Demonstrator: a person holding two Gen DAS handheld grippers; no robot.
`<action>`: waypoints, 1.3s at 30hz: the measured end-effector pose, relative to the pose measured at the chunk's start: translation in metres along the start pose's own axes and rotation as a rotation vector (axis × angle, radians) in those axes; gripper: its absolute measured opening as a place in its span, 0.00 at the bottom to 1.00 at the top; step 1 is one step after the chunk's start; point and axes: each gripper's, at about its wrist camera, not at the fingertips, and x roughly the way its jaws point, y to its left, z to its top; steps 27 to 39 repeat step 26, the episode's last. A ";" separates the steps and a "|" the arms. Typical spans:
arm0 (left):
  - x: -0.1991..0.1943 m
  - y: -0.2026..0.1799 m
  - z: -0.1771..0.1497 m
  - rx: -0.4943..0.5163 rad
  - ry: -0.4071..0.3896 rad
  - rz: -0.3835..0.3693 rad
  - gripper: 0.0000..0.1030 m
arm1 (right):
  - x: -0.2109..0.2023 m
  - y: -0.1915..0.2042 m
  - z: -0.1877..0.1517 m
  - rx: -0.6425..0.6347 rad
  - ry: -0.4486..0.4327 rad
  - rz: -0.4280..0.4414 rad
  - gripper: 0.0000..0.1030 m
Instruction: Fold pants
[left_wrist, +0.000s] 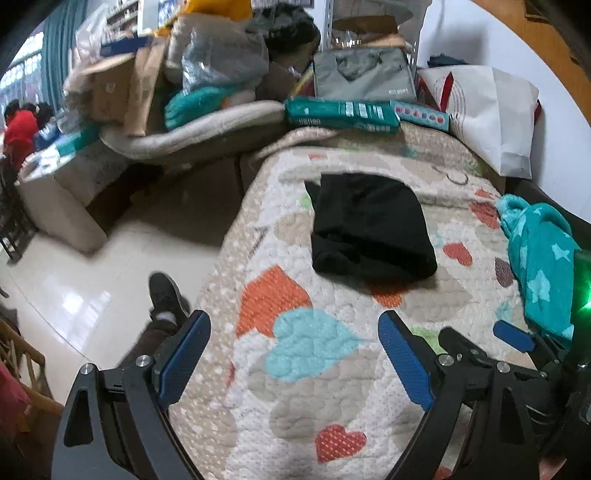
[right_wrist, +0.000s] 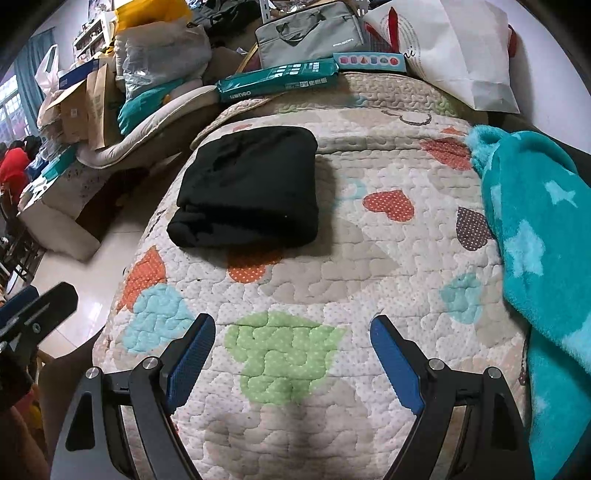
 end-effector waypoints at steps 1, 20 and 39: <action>-0.004 0.001 0.001 -0.002 -0.029 0.007 0.89 | 0.000 0.000 0.000 -0.001 -0.001 -0.001 0.87; 0.030 0.023 0.004 -0.112 0.091 0.020 1.00 | -0.003 0.020 -0.001 -0.086 -0.049 0.015 0.88; 0.050 0.013 -0.002 -0.118 0.169 -0.052 1.00 | 0.005 0.013 0.000 -0.057 -0.017 0.009 0.88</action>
